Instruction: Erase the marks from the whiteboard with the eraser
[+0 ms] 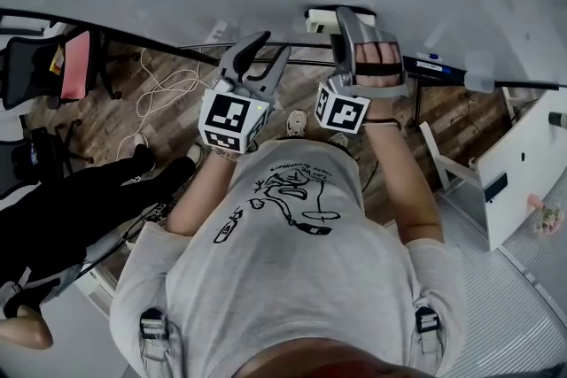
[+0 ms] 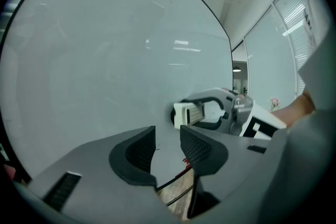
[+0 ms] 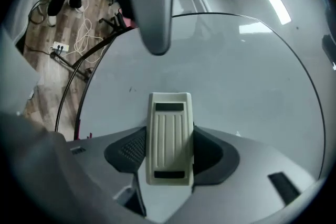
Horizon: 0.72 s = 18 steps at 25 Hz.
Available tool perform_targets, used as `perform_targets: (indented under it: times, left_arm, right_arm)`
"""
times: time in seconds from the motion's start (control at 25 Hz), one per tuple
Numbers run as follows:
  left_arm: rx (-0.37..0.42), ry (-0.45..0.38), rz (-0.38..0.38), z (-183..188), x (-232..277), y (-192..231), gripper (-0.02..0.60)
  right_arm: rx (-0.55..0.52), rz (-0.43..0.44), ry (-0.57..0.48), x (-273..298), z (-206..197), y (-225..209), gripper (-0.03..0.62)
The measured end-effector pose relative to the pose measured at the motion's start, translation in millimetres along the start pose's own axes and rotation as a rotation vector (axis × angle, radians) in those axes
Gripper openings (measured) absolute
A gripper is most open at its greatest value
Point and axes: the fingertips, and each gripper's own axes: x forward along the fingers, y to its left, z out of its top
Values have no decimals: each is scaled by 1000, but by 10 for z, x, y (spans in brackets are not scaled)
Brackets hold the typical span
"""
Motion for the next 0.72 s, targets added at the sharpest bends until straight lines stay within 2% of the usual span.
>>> perform_targets:
  times: [0.2,0.32,0.52,0.72]
  left_arm:
    - [-4,6,19,-36,-65,49,158]
    - [-6,10,24,-38,-63,77,158]
    - [-9,9,25,-41,-60,72,158]
    - [-9,-6,22,-47,-90,24,158]
  right_arm:
    - [-142,146,41,108,-205,1010,258]
    - [-172,171,47,138,-303,1285,258]
    - [-132,195,56,128,-237,1170,258]
    - [-84,109,27,41,-75,636,258]
